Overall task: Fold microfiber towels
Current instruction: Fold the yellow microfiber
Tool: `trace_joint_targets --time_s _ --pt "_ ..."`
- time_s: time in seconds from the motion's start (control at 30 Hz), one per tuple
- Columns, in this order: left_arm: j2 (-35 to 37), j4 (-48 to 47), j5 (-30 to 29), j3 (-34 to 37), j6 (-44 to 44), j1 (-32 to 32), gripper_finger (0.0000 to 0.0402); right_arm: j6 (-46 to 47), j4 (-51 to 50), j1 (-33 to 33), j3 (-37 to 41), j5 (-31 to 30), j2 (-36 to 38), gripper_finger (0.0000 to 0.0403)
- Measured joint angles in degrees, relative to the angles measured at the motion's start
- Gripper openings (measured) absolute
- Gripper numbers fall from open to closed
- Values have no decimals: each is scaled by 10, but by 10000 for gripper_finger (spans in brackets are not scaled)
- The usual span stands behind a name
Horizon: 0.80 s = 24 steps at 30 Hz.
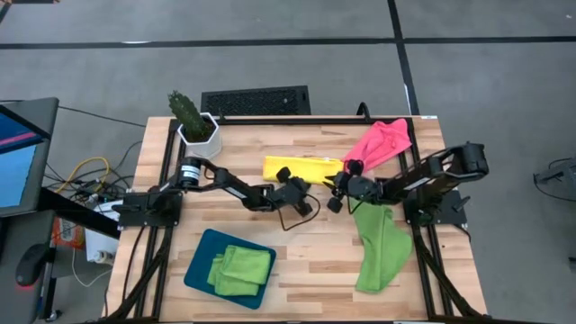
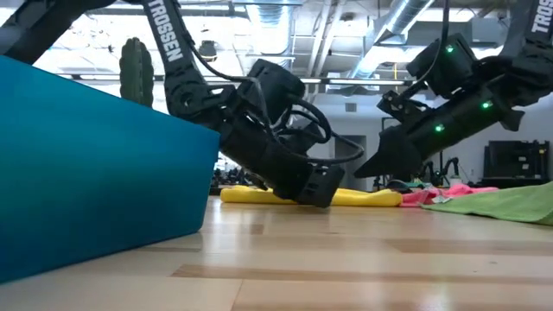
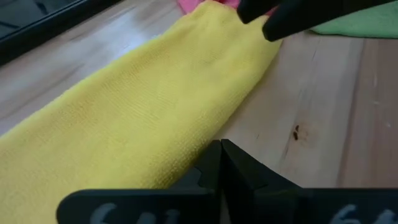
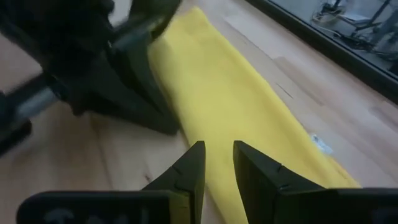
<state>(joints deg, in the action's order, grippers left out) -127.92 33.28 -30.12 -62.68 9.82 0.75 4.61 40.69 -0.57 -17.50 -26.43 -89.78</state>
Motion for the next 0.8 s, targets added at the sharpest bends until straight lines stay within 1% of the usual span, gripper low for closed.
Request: trace_joint_targets --time_s 0.13,0.23,0.3,0.4,0.47,0.63,0.73,0.8 --pt "11 -46 23 -1 3 -7 0 1 -53 17 0 -40 16 107" --pt "29 -70 31 2 5 -20 0 4 -64 24 1 -66 28 107" --pt "49 -81 16 4 6 -34 0 7 -59 23 1 -85 29 107" --pt "74 -59 -90 5 5 -49 0 18 -53 14 0 -102 28 107" --pt "81 -39 -129 2 12 -44 0 21 -55 8 0 -102 28 107" --pt "61 -29 -166 4 33 -36 0 24 -56 3 0 -102 28 107" --pt "41 -31 -149 3 63 -16 0 25 -64 5 0 -100 28 107" --pt "24 -32 -153 4 73 -7 0 31 -71 8 0 -99 28 107"
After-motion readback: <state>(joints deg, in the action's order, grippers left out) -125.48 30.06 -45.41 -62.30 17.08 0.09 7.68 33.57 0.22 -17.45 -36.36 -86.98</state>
